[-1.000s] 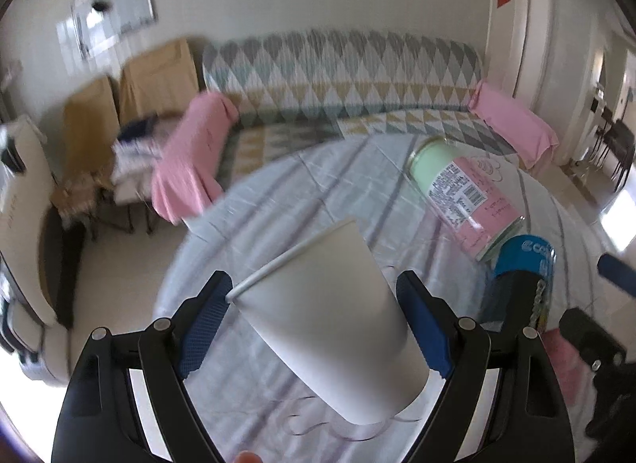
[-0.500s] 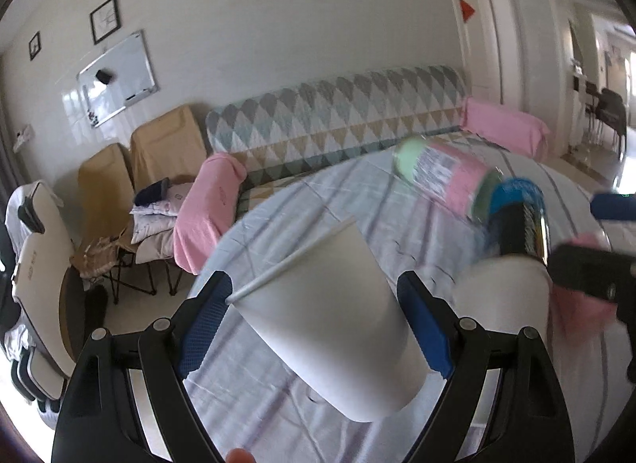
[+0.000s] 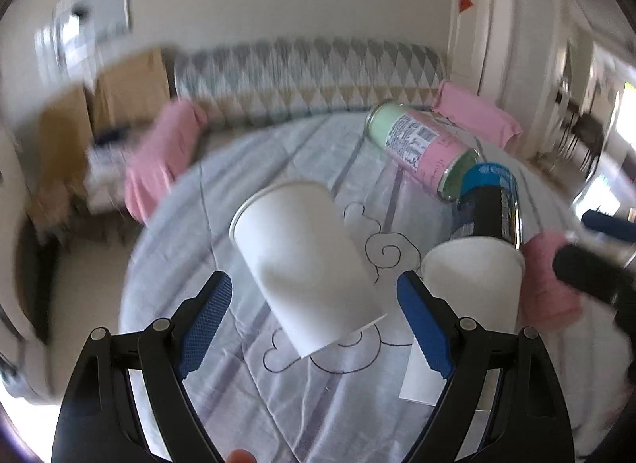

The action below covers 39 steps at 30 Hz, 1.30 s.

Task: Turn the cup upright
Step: 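Lift the white cup with the left gripper and rotate it opening-up, then lower the upright cup onto the table and open the left gripper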

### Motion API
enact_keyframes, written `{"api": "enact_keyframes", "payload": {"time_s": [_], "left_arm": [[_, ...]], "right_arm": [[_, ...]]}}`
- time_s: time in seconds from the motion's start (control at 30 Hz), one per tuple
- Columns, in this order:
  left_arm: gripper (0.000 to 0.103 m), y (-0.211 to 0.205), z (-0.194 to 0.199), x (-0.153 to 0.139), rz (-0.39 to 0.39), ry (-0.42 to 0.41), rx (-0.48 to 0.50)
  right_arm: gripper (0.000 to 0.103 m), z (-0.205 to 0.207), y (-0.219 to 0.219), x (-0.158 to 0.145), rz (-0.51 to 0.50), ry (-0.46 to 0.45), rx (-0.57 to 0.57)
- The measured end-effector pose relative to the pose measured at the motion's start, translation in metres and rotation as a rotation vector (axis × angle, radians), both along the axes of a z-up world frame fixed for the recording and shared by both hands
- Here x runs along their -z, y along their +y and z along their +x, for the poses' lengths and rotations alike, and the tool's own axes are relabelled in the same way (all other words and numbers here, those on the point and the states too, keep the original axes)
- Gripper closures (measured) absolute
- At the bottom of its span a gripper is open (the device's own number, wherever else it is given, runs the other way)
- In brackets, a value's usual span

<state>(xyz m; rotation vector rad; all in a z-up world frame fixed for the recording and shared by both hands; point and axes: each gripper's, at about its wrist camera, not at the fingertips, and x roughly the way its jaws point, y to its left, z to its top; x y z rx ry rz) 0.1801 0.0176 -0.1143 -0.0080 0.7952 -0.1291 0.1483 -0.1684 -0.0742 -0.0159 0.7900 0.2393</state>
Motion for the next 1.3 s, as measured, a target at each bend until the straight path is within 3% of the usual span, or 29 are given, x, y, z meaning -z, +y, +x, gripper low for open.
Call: {"api": "enact_keyframes", "payload": {"time_s": [0.2, 0.27, 0.43, 0.6, 0.7, 0.77, 0.97, 1.1, 1.2, 1.3], "left_arm": [[0.008, 0.032, 0.012, 0.005, -0.251, 0.176, -0.036], [0.008, 0.033, 0.016, 0.008, -0.290, 0.217, -0.045], [0.008, 0.019, 0.040, 0.006, -0.186, 0.266, -0.094], [0.010, 0.018, 0.067, 0.017, -0.192, 0.337, -0.110], [0.030, 0.014, 0.075, 0.022, -0.170, 0.351, -0.108], [0.030, 0.014, 0.074, 0.018, -0.163, 0.303, -0.098], [0.030, 0.009, 0.052, -0.010, -0.011, 0.051, -0.090], [0.031, 0.007, 0.030, -0.017, 0.060, -0.068, -0.083], [0.031, 0.003, 0.021, -0.012, 0.125, -0.099, -0.069], [0.031, 0.001, 0.017, -0.005, 0.123, -0.081, -0.057]], "right_arm": [[0.020, 0.002, -0.003, 0.003, 0.010, -0.001, -0.010], [0.020, 0.002, -0.003, 0.003, 0.016, -0.001, -0.015], [0.020, 0.005, -0.003, 0.006, 0.018, 0.006, -0.031], [0.020, 0.010, -0.006, 0.010, 0.026, 0.017, -0.043], [0.020, 0.013, -0.007, 0.012, 0.027, 0.025, -0.047], [0.020, 0.014, -0.007, 0.013, 0.026, 0.026, -0.045], [0.020, 0.015, -0.006, 0.014, 0.024, 0.023, -0.050], [0.020, 0.012, 0.001, 0.014, 0.003, 0.007, -0.048], [0.020, 0.010, 0.004, 0.014, -0.009, 0.001, -0.047], [0.020, 0.008, 0.007, 0.012, -0.029, -0.013, -0.038]]}}
